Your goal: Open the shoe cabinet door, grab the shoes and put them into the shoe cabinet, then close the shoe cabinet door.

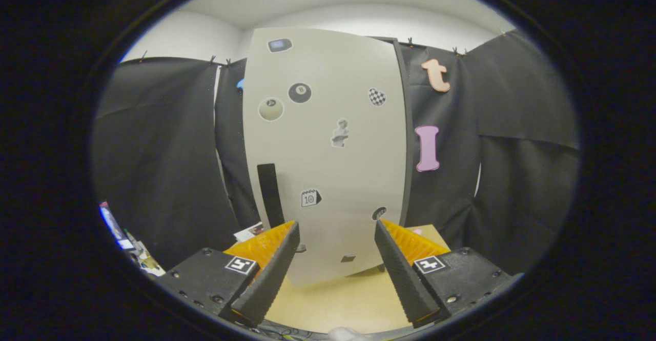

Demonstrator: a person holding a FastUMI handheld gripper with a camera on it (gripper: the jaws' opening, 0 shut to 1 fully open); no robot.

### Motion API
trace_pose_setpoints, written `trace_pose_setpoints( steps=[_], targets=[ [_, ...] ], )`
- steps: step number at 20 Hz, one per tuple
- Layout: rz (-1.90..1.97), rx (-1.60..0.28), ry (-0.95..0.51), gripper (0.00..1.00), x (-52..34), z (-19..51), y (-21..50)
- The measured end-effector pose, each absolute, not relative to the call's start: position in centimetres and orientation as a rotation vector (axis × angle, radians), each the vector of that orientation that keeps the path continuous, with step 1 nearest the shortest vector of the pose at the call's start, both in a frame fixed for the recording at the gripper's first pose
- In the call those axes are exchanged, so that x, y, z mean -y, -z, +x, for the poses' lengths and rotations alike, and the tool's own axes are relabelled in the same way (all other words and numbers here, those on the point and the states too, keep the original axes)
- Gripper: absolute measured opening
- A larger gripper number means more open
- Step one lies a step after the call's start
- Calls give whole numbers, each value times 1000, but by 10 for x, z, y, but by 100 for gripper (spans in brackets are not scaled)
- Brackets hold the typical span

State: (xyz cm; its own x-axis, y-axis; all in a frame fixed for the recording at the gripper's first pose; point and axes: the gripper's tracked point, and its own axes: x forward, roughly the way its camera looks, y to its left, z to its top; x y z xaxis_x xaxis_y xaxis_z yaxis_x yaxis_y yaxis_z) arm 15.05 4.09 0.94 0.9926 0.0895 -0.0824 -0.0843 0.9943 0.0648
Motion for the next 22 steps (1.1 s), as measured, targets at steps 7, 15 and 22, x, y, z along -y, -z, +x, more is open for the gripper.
trace_pose_setpoints(
  steps=[7, 15, 22],
  targets=[
    [47, -33, 11, 97, -27, 96, -29],
    [42, 16, 75, 97, -16, 41, -40],
    [36, 5, 78, 97, -15, 29, -36]
  ],
)
